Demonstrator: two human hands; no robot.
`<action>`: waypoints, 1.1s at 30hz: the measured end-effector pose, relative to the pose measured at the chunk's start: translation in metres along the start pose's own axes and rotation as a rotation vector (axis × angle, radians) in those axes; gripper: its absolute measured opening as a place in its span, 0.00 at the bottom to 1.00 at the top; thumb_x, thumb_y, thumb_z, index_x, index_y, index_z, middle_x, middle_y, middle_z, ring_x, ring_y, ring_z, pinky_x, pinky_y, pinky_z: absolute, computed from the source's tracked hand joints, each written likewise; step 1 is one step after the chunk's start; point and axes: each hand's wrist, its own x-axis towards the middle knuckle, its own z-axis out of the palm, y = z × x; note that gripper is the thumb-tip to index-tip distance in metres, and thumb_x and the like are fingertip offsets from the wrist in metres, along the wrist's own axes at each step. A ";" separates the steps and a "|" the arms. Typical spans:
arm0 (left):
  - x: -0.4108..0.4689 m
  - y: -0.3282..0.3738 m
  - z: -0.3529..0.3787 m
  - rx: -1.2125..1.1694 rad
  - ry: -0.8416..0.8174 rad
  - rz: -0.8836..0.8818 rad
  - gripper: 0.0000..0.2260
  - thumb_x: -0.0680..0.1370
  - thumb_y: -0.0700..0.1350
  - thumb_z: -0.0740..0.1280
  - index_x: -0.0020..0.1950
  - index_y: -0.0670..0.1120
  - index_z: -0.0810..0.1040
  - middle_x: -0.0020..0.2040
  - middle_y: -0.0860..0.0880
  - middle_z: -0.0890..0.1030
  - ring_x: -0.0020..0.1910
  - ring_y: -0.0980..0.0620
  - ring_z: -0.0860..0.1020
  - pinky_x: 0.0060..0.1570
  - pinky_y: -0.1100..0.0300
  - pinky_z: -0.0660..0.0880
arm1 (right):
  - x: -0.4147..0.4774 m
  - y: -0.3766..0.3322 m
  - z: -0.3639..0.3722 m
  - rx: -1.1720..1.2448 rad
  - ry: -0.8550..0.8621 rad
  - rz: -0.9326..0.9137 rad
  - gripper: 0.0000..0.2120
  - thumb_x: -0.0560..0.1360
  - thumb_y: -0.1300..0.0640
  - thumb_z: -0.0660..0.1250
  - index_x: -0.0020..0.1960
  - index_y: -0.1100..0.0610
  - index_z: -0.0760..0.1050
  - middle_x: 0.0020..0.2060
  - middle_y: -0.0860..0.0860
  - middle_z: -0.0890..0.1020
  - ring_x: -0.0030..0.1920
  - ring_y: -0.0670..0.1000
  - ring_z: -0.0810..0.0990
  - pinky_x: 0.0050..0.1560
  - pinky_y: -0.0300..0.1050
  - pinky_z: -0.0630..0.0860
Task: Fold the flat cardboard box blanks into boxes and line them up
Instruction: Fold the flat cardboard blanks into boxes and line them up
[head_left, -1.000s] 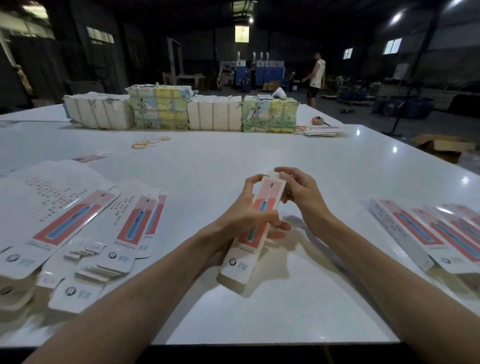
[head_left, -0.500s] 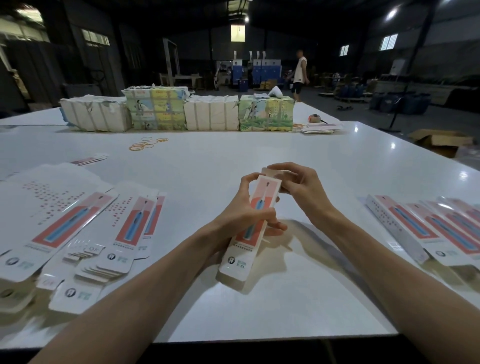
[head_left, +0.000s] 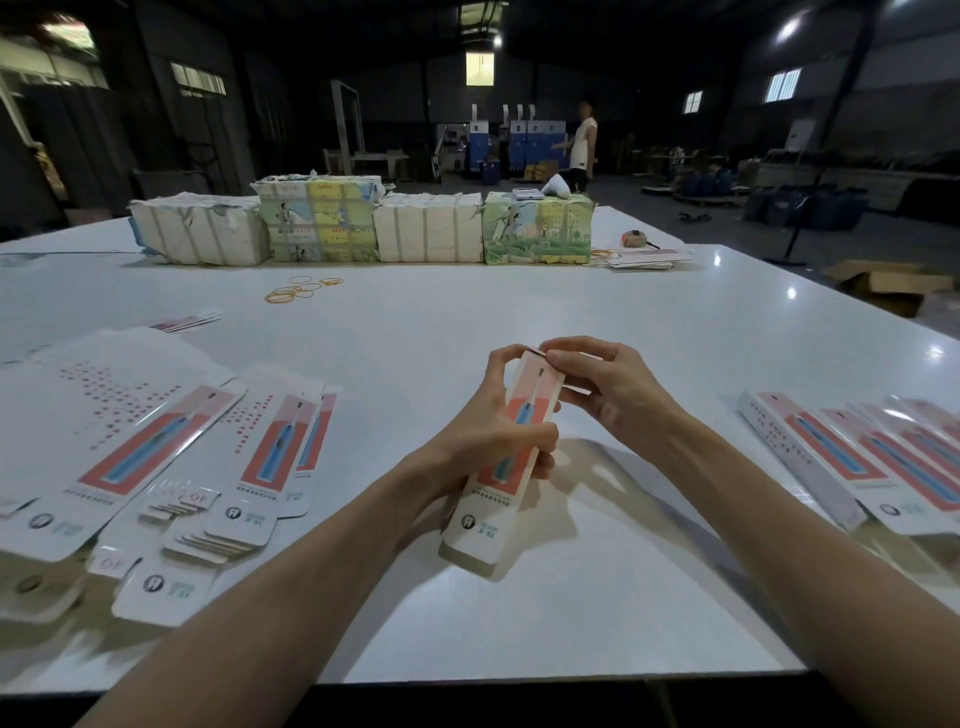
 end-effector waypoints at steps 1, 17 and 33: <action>0.000 0.000 0.000 0.036 0.007 0.004 0.39 0.73 0.40 0.77 0.70 0.67 0.57 0.60 0.41 0.78 0.38 0.41 0.87 0.38 0.54 0.84 | 0.000 0.000 0.000 0.021 0.006 0.027 0.07 0.79 0.63 0.72 0.56 0.63 0.86 0.48 0.59 0.87 0.50 0.56 0.88 0.46 0.48 0.85; -0.002 0.001 0.000 0.082 -0.021 0.007 0.45 0.72 0.41 0.78 0.73 0.71 0.54 0.63 0.42 0.74 0.42 0.41 0.88 0.41 0.54 0.85 | -0.007 -0.003 -0.001 -0.011 0.061 0.033 0.09 0.80 0.65 0.69 0.51 0.62 0.88 0.48 0.60 0.88 0.51 0.58 0.88 0.48 0.50 0.86; 0.011 -0.010 -0.006 -0.138 0.087 -0.046 0.42 0.67 0.42 0.80 0.68 0.72 0.61 0.59 0.46 0.76 0.46 0.52 0.88 0.39 0.59 0.83 | -0.010 0.008 0.017 -0.245 0.042 -0.140 0.11 0.80 0.60 0.73 0.61 0.61 0.81 0.51 0.55 0.88 0.54 0.55 0.87 0.61 0.54 0.83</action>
